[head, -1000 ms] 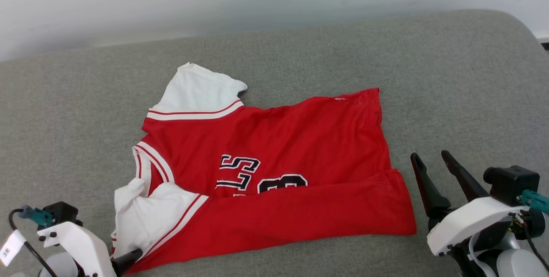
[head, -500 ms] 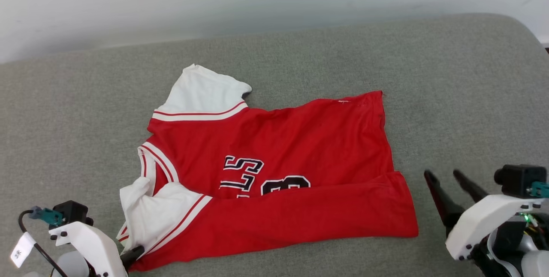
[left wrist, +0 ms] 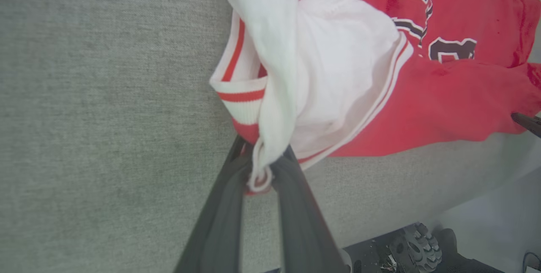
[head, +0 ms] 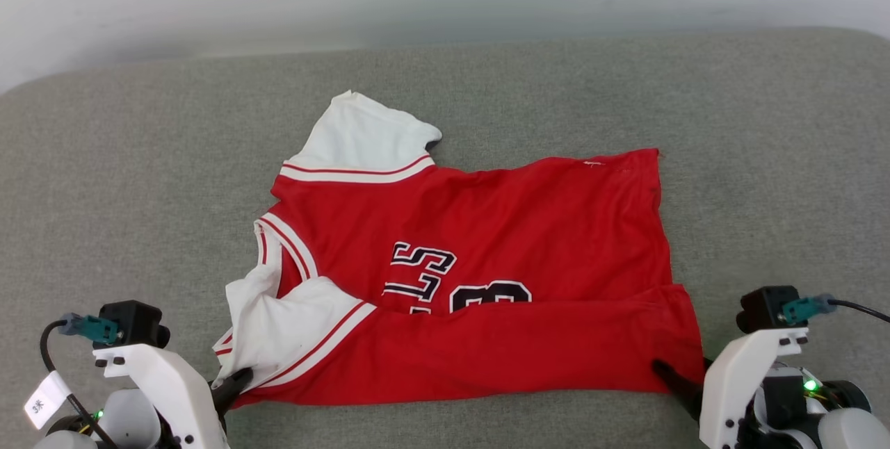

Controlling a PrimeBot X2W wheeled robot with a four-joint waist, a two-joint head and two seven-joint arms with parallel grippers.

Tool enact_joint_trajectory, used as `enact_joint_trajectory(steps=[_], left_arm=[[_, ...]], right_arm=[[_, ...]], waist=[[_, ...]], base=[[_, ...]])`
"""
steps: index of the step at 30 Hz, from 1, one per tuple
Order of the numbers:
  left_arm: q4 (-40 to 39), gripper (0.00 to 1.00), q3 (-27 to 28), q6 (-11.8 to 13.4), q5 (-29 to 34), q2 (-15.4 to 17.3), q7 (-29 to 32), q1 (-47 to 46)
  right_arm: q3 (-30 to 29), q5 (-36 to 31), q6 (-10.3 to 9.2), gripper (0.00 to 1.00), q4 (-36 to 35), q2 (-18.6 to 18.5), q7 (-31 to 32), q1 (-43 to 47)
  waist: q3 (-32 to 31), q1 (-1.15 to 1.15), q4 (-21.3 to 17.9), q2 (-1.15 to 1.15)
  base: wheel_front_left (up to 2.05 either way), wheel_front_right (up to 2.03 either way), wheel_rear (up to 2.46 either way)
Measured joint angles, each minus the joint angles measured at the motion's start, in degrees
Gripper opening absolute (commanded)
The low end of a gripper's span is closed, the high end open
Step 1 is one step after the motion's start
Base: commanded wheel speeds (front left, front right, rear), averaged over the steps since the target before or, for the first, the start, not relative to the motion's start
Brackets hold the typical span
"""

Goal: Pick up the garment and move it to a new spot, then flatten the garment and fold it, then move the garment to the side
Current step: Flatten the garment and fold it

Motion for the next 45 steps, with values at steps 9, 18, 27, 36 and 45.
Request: enact_joint_trajectory(steps=[9, 18, 27, 36, 45], left_arm=[[0.2, 0.0, -0.25, 0.13, -0.3, -0.9, -0.09, -0.36], [0.04, 0.0, 0.05, 1.02, -1.05, -1.19, -1.29, 3.4], [-2.77, 0.0, -0.11, 3.89, -1.81, -1.08, -2.26, 11.93], [-4.04, 0.0, 0.37, 5.05, -2.05, -0.7, -3.01, 14.96], [0.02, 1.0, -0.69, 2.48, -1.76, -3.72, -4.95, 11.22]], right_arm=[[2.42, 1.91, 0.0, 0.0, 7.42, 0.42, 1.83, -5.0], [4.91, 3.45, 0.01, 0.0, 8.12, -0.3, 2.22, -4.49], [4.63, 4.65, 0.01, 0.0, 4.49, -1.26, 4.26, 3.67], [1.35, 5.1, 0.01, 0.0, 0.42, -0.41, 6.73, 8.3], [1.29, 4.58, 0.01, 1.0, -1.53, 0.07, 1.22, 9.11]], waist=[[2.49, 0.0, 0.93, 0.0], [-1.09, 0.0, 0.07, 0.0], [-8.01, 0.0, -0.37, 0.0], [-10.88, 0.0, -0.27, 0.0], [-10.44, 0.0, -0.16, 0.0]], base=[[0.0, 0.0, 0.0], [0.0, 0.0, 0.0], [0.0, 0.0, 0.0], [0.0, 0.0, 0.0], [0.0, 0.0, 0.0]])
